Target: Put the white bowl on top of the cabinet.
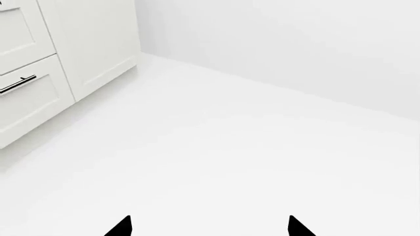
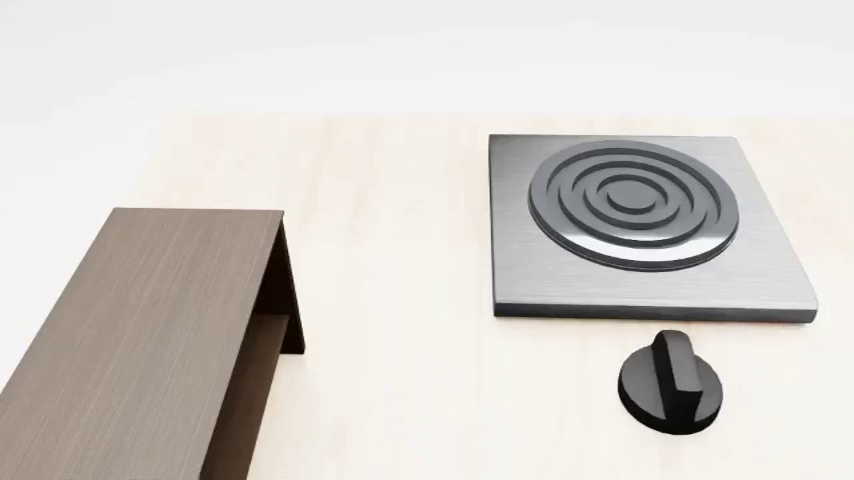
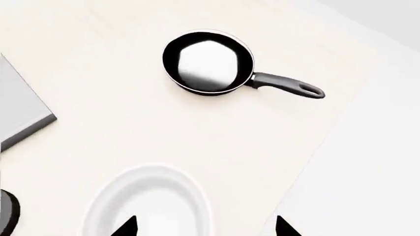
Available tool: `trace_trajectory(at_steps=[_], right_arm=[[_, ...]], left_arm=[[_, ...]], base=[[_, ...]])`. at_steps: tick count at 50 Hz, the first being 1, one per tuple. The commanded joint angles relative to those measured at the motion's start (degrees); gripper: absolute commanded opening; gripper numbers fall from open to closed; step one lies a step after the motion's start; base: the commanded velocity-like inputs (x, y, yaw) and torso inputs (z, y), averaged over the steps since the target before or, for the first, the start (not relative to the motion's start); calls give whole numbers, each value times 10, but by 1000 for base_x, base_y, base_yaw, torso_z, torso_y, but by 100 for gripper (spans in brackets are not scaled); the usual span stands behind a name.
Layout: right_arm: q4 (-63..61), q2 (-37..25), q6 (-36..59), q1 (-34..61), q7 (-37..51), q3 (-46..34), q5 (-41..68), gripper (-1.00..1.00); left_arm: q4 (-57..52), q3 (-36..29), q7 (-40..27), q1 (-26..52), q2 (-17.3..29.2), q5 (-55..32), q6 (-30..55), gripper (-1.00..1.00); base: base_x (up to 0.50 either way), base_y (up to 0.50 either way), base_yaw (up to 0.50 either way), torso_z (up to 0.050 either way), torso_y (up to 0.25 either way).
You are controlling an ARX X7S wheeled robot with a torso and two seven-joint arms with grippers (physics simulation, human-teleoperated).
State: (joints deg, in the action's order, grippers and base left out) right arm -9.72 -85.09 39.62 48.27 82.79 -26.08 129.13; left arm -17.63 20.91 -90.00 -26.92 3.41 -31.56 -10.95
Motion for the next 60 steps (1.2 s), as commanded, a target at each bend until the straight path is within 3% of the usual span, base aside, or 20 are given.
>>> trace_trajectory(at_steps=[1, 2, 4, 10, 17, 37, 60], right_arm=[[-8, 92, 73, -513, 20, 493, -46, 100], [-4, 89, 60, -517, 12, 579, -52, 100], [1, 84, 44, -513, 1, 580, -58, 100], [1, 49, -33, -479, -37, 454, -59, 100], [19, 11, -90, -372, -62, 285, -42, 100], [76, 105, 0, -184, -48, 156, -111, 100], [135, 176, -34, -235, -109, 121, -182, 100]], left_arm=[[1, 19, 24, -3, -12, -12, -8, 100], [1, 19, 25, -3, -13, -13, -9, 100], [2, 19, 26, -3, -13, -14, -10, 100], [0, 19, 22, -3, -13, -8, -5, 100], [-4, 20, 19, 0, -14, 1, 2, 100], [-3, 18, 21, 4, -15, 5, 6, 100], [-9, 19, 18, 10, -17, 21, 23, 100]], base=[[0, 0, 0, 0, 0], [0, 0, 0, 0, 0], [0, 0, 0, 0, 0], [0, 0, 0, 0, 0], [0, 0, 0, 0, 0], [0, 0, 0, 0, 0], [0, 0, 0, 0, 0]])
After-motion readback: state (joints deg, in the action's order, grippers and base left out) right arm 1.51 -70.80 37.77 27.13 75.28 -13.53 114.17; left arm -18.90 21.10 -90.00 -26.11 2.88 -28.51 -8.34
